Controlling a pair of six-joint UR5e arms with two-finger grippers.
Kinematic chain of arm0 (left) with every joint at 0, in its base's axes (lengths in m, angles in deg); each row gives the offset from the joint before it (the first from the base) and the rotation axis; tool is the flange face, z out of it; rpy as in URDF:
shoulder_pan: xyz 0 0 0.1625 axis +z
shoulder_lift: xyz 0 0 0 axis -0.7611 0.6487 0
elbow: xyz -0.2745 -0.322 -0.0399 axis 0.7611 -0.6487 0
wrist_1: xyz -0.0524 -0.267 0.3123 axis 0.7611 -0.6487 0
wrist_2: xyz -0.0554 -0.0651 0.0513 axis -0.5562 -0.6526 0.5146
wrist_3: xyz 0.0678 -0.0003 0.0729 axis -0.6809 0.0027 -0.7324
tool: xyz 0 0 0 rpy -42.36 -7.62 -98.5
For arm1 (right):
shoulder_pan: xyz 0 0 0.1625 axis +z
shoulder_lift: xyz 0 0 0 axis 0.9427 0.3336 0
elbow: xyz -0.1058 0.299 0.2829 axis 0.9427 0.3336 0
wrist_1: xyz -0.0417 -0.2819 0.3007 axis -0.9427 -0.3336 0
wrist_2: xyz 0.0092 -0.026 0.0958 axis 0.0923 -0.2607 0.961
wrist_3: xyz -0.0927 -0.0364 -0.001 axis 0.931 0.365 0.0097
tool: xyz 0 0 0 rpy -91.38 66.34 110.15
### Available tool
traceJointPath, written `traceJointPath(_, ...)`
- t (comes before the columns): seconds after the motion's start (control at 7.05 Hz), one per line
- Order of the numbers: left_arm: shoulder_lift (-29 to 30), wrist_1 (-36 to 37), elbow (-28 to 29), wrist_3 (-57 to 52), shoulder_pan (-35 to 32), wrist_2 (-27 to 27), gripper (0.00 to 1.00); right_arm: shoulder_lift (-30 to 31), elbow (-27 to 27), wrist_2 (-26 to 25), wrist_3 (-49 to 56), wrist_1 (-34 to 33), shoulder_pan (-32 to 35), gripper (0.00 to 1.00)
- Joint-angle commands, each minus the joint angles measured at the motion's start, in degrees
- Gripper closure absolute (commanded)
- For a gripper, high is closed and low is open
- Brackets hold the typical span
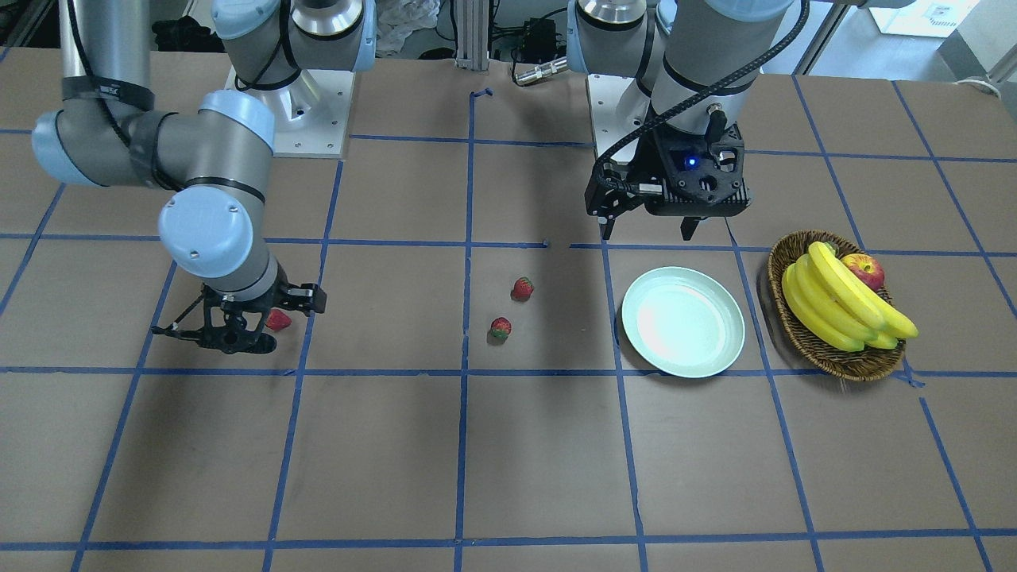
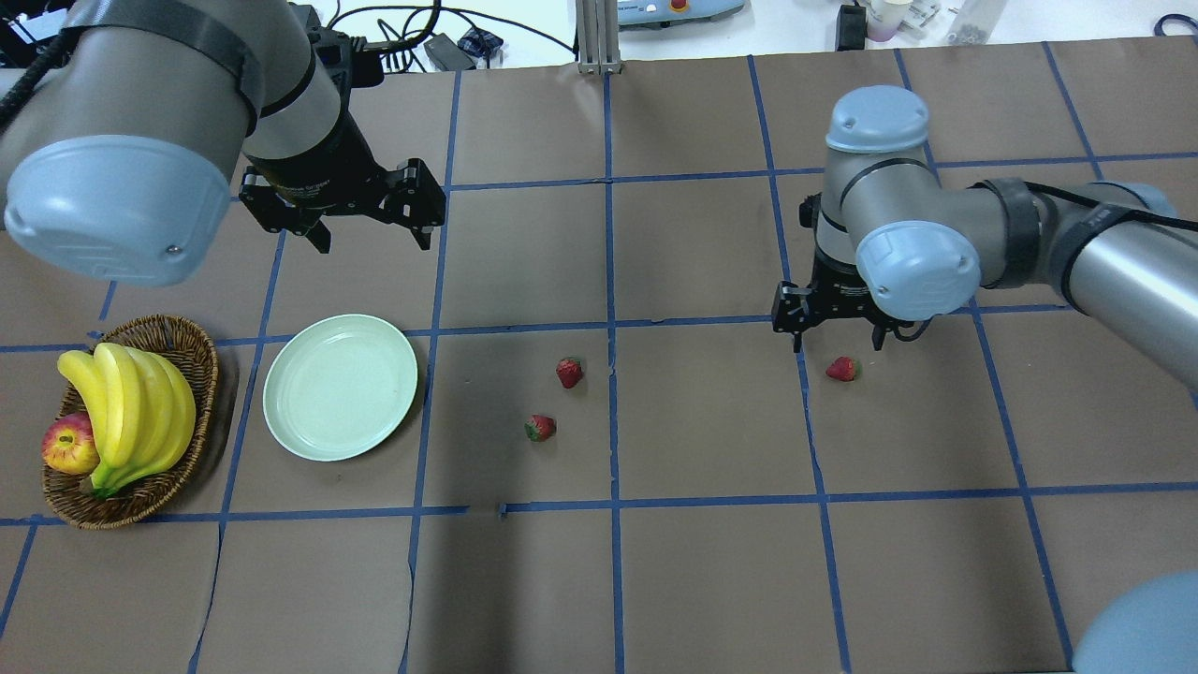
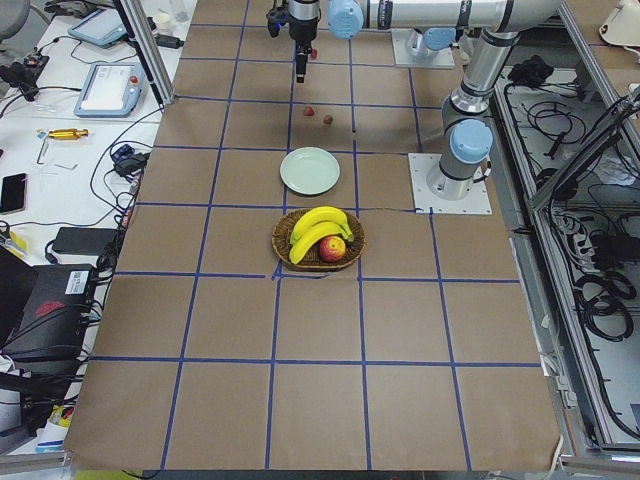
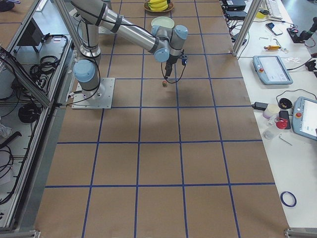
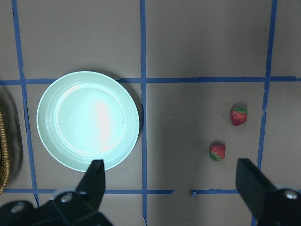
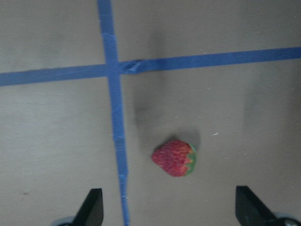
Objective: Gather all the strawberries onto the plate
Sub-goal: 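Move the right gripper back and grasp the last strawberry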
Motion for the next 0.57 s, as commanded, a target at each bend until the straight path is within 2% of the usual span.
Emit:
traceJointPath(0.0, 0.1, 0.0, 0.1, 0.1, -0.2, 0.0, 0.0, -1.1, -5.2, 0.2, 9.2, -7.8, -4.1, 0.04)
traceJointPath(0.28, 0.2, 0.0, 0.1, 0.2, -0.2, 0.0, 0.0, -2.3, -4.4, 7.3, 9.4, -9.9, -4.0, 0.03)
traceJointPath(0.43, 0.1, 0.0, 0.1, 0.2, -0.2, 0.0, 0.0, -2.7, -5.0, 6.9, 10.2, -10.3, -4.0, 0.05)
